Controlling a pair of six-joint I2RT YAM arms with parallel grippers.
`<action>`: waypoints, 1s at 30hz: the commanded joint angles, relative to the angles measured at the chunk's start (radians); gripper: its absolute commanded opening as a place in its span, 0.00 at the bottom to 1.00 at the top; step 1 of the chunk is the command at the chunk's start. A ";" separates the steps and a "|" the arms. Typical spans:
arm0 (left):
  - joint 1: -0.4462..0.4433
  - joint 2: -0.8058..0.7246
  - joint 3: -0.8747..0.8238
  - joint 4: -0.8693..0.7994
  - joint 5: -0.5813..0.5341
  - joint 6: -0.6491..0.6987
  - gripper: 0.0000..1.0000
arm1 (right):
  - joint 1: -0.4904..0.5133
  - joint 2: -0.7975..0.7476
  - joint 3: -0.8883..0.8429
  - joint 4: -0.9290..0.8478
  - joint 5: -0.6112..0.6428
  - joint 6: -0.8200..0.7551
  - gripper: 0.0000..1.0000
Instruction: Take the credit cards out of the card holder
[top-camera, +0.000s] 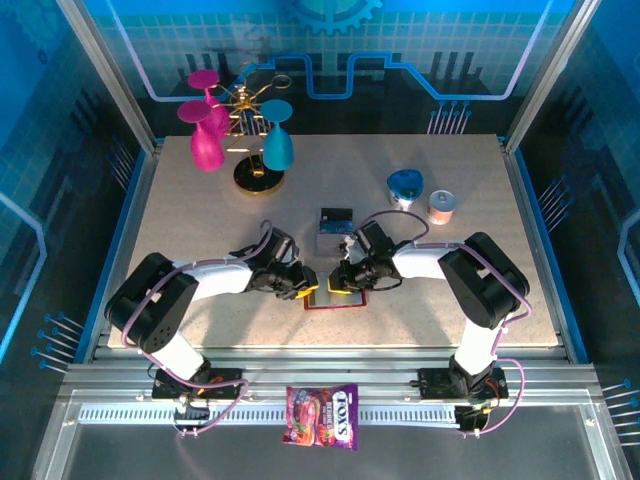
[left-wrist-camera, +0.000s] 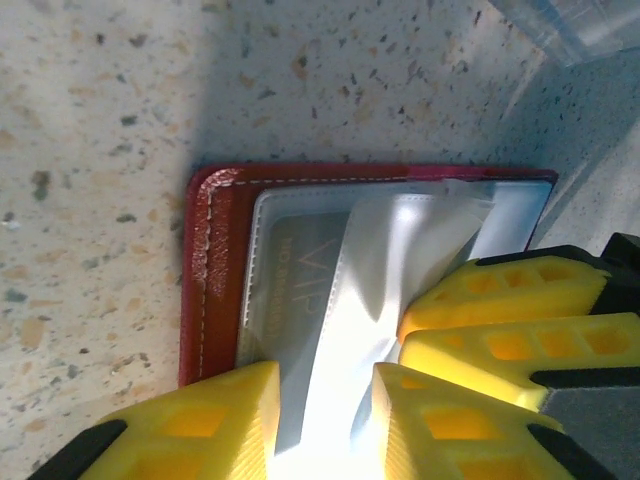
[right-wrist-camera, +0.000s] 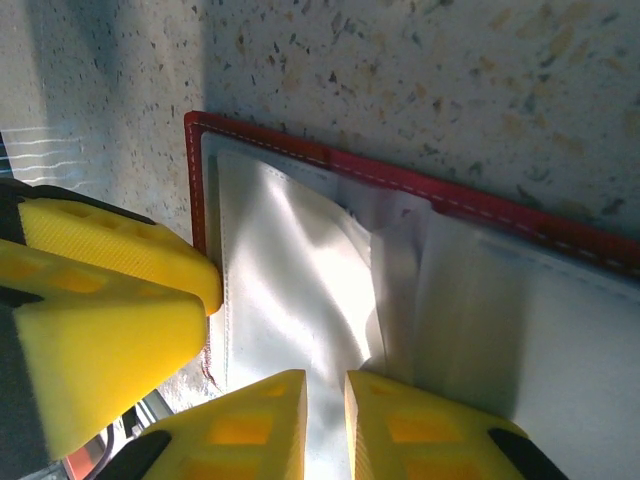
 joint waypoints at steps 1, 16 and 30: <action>-0.010 0.024 0.021 0.005 0.015 -0.008 0.33 | -0.011 0.000 -0.028 -0.026 0.015 0.011 0.20; -0.013 0.049 0.035 0.034 0.046 -0.014 0.20 | -0.014 0.009 -0.034 -0.001 -0.004 0.021 0.19; -0.014 -0.005 0.056 0.014 0.045 -0.014 0.22 | -0.020 -0.057 -0.030 -0.024 0.018 0.030 0.20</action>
